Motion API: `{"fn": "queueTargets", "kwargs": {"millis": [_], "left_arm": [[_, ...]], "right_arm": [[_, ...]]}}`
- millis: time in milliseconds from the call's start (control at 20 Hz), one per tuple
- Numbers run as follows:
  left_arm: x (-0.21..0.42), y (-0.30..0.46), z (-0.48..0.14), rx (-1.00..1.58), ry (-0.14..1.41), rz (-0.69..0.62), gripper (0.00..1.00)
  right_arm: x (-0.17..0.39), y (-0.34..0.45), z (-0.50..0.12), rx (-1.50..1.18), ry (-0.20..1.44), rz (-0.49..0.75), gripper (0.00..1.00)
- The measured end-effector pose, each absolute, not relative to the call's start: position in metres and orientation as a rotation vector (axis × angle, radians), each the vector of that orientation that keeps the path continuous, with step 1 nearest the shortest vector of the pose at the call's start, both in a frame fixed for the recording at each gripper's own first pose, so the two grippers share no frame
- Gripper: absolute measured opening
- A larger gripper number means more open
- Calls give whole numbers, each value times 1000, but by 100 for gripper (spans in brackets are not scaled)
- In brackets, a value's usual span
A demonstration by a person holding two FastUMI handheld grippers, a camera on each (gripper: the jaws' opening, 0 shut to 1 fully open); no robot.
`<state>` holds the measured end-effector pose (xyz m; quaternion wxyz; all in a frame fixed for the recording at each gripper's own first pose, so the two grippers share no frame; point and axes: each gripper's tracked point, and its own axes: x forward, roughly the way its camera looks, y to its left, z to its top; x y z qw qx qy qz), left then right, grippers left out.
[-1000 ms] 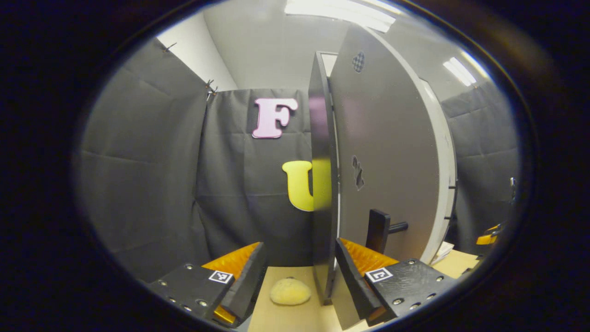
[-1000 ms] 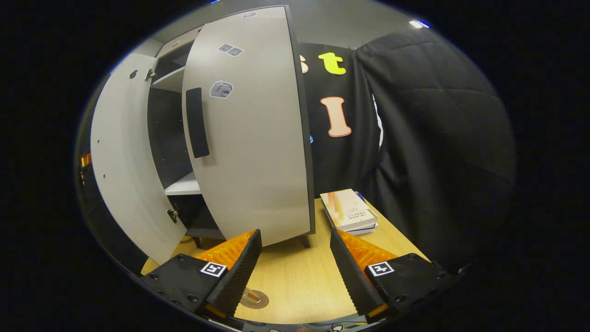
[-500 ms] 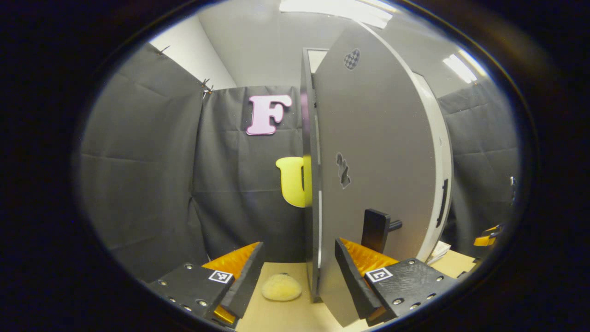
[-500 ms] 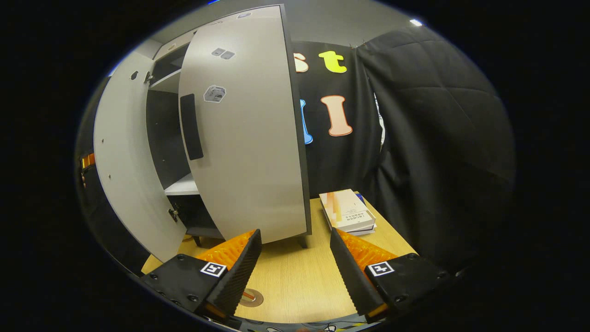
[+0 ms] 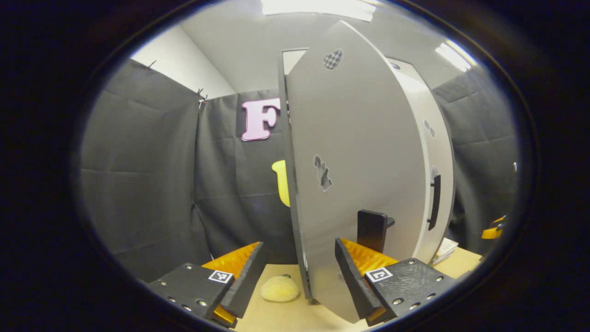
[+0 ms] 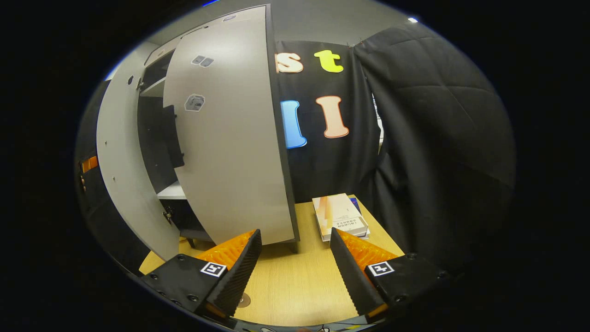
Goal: Grasp the bottle in the cabinet with the left hand and place it on the coaster, then close the right door with the right hand and the left door with the left hand.
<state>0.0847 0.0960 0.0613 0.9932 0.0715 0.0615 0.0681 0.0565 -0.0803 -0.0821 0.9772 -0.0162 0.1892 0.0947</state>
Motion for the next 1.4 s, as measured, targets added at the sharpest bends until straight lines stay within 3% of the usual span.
{"fn": "queueTargets", "kwargs": {"millis": [450,600,650,1000,1200,1400], "left_arm": [[119,15,35,-18,122,87,96],[109,8,26,-47,126,73,96],[105,8,22,-60,127,74,89],[48,7,-18,-122,142,95,88],[23,10,-11,-106,86,161,88],[3,-5,-1,-97,37,201,95]], "right_arm": [[63,-96,-86,8,379,172,98],[65,-98,-88,16,376,163,98],[65,-97,-92,25,383,162,98],[55,-73,-107,16,400,172,98],[54,-47,-87,36,318,188,98],[56,-17,-59,45,213,229,98]]}}
